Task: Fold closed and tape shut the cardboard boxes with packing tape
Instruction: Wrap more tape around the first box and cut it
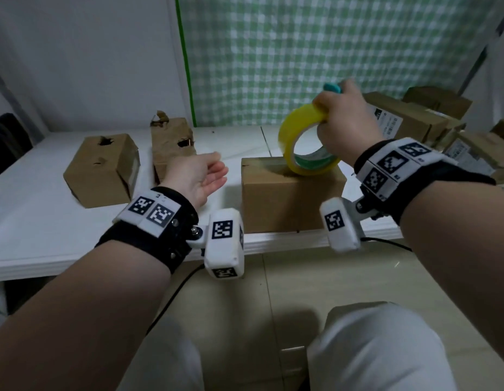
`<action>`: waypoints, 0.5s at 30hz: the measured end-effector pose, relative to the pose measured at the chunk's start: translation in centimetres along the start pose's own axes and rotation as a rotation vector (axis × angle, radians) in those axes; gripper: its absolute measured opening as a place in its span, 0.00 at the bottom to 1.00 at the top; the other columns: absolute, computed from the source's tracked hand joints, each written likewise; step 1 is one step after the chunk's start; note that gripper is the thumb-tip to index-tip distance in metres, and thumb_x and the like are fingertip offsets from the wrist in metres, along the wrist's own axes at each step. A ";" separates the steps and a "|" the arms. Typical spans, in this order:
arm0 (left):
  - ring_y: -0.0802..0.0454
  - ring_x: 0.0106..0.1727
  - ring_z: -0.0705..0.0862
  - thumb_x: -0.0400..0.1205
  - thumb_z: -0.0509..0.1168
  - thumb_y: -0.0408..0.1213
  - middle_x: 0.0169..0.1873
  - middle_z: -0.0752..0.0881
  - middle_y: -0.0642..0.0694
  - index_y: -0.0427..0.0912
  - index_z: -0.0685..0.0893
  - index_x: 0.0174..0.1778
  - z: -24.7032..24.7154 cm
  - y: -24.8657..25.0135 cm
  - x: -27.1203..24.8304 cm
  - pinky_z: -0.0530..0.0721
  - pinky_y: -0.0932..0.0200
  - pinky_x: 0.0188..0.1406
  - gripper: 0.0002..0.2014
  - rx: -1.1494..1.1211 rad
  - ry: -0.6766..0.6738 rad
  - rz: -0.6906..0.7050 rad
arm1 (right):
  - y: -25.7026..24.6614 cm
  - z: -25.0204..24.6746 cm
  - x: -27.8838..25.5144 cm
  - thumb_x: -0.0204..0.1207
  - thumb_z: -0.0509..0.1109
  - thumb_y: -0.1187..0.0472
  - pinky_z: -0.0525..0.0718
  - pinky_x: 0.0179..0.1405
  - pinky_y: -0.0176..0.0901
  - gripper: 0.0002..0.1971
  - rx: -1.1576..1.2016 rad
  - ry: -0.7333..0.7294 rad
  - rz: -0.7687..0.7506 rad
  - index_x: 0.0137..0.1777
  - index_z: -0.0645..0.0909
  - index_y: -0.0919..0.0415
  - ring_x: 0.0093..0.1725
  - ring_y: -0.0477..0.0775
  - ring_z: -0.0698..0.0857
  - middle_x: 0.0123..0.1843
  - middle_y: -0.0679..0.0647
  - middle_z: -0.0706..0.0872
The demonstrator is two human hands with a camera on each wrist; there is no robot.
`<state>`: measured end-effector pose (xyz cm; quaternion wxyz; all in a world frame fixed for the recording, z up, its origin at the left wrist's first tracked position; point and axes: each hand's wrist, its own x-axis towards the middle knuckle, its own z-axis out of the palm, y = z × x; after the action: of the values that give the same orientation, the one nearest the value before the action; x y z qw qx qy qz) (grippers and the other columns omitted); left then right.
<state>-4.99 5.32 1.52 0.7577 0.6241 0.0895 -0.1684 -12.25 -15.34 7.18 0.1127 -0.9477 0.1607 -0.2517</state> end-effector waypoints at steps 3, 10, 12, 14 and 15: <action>0.57 0.33 0.84 0.82 0.67 0.34 0.29 0.80 0.48 0.40 0.79 0.39 0.2 -0.9 0.2 0.86 0.63 0.40 0.06 -0.027 0.007 -0.003 | -0.7 -0.3 0.5 0.75 0.61 0.72 0.77 0.42 0.51 0.18 -0.116 -0.007 -0.084 0.62 0.80 0.60 0.49 0.63 0.77 0.65 0.60 0.69; 0.58 0.26 0.84 0.81 0.67 0.33 0.26 0.79 0.48 0.40 0.79 0.37 0.4 -2.7 0.6 0.84 0.65 0.35 0.07 -0.069 0.052 0.024 | -2.2 0.7 1.0 0.78 0.63 0.70 0.73 0.39 0.50 0.19 -0.347 -0.036 -0.193 0.66 0.80 0.54 0.57 0.63 0.77 0.64 0.58 0.71; 0.58 0.26 0.84 0.80 0.67 0.32 0.26 0.78 0.47 0.40 0.78 0.36 0.3 -3.1 0.7 0.83 0.66 0.33 0.08 -0.076 0.074 0.042 | -2.6 1.1 1.0 0.78 0.63 0.69 0.72 0.39 0.50 0.17 -0.370 -0.037 -0.204 0.65 0.81 0.55 0.58 0.62 0.77 0.63 0.58 0.71; 0.58 0.23 0.83 0.80 0.67 0.32 0.26 0.78 0.47 0.39 0.78 0.35 0.3 -3.3 0.8 0.82 0.66 0.30 0.08 -0.079 0.093 0.071 | -3.0 1.4 1.1 0.79 0.63 0.68 0.72 0.38 0.50 0.16 -0.405 -0.032 -0.219 0.64 0.81 0.57 0.58 0.62 0.76 0.63 0.59 0.71; 0.58 0.23 0.83 0.80 0.67 0.32 0.25 0.78 0.47 0.39 0.77 0.34 0.3 -3.4 0.8 0.80 0.66 0.29 0.09 -0.080 0.101 0.087 | -3.1 1.5 1.2 0.79 0.63 0.68 0.72 0.38 0.50 0.15 -0.420 -0.028 -0.222 0.64 0.80 0.58 0.59 0.62 0.76 0.63 0.59 0.71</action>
<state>-5.51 4.35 -1.78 0.7831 0.6045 0.1068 -0.0998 -9.75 -12.69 7.37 -0.1131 -0.9656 0.1029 -0.2105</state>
